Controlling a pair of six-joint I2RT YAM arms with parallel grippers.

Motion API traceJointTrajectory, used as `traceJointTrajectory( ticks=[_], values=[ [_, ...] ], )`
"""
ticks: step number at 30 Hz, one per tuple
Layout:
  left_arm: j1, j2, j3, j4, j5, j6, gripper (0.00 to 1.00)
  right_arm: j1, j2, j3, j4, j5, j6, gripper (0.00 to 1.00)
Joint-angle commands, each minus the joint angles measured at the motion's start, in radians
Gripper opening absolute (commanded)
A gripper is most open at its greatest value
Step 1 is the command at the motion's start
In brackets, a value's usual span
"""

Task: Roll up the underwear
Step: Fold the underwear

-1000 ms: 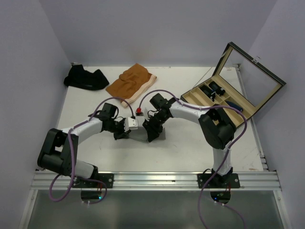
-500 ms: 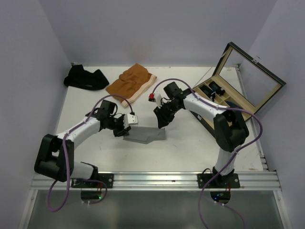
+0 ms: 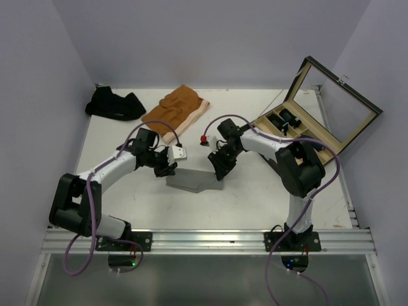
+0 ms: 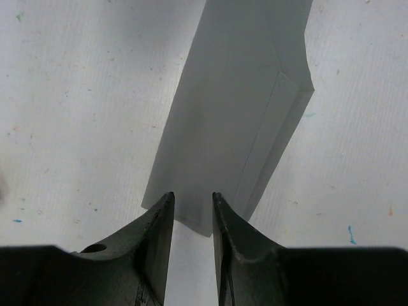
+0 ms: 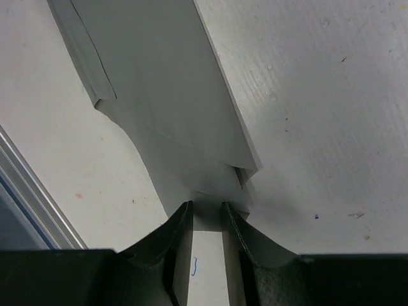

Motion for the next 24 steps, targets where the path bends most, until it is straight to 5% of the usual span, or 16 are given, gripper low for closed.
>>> traceJointTrajectory(
  ticks=[1, 9, 24],
  values=[
    [-0.034, -0.068, -0.016, -0.006, 0.018, 0.111, 0.33, 0.002, -0.067, -0.020, -0.007, 0.016, 0.040, 0.28],
    [-0.145, -0.049, -0.060, 0.048, -0.106, 0.130, 0.34, 0.001, -0.041, -0.037, -0.013, 0.035, 0.052, 0.27],
    [-0.153, 0.244, 0.079, 0.140, -0.189, -0.042, 0.31, 0.089, -0.036, -0.117, -0.042, -0.077, 0.068, 0.25]
  ],
)
